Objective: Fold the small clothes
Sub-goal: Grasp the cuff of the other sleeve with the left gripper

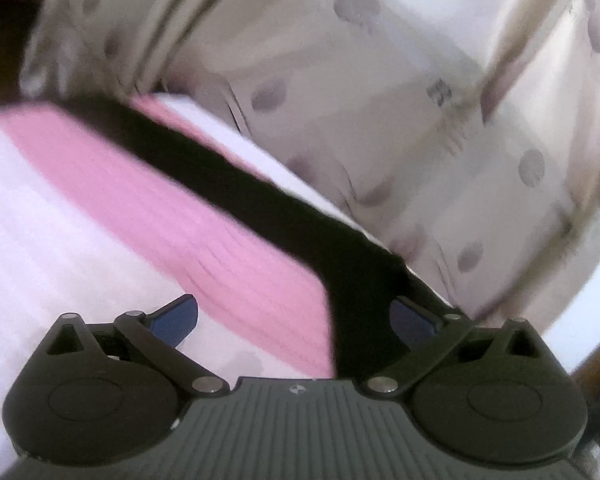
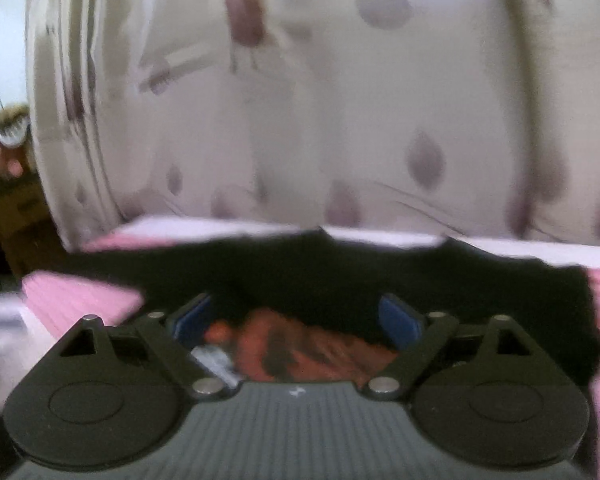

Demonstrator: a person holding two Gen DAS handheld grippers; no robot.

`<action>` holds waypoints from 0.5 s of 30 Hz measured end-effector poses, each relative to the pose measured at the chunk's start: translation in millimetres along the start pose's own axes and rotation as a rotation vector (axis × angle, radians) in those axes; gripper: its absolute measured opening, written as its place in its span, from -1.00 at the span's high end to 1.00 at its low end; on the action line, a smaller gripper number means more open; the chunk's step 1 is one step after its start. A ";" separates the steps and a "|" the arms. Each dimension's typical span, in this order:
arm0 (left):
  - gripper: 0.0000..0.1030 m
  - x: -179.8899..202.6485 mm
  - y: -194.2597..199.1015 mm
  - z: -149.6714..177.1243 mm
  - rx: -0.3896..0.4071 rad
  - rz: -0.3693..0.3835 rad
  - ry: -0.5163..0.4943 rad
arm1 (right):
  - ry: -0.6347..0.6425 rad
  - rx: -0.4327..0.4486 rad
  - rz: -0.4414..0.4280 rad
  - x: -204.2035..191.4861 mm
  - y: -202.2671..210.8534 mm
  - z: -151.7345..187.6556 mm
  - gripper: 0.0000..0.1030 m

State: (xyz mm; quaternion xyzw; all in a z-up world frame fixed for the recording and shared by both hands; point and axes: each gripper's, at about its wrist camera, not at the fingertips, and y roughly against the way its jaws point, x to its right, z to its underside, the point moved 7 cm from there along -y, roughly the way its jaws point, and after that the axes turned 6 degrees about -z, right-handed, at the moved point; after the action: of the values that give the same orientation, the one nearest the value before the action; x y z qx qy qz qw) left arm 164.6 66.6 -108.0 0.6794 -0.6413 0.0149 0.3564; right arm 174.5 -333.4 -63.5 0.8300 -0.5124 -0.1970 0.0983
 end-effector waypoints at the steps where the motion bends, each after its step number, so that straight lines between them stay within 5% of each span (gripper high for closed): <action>1: -0.94 -5.2 3.1 -10.1 0.025 -0.040 -0.028 | -0.005 -0.011 0.015 4.0 6.2 7.4 -0.76; 9: -0.94 -77.8 -7.7 -92.1 0.005 -0.148 -0.007 | -0.093 -0.014 0.054 15.3 15.3 38.9 -0.76; 12: -0.93 -132.6 -15.3 -129.0 0.009 -0.173 0.154 | -0.080 -0.028 0.048 13.3 12.2 39.7 -0.76; 15: -0.89 -182.5 -33.3 -158.3 -0.073 -0.164 0.284 | -0.090 -0.038 0.051 16.2 12.8 41.3 -0.76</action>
State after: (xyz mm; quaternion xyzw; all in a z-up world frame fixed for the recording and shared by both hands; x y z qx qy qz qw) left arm 230.8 300.8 -92.6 0.7072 -0.5270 0.0582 0.4677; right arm 152.8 -352.0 -99.8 0.8050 -0.5334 -0.2411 0.0961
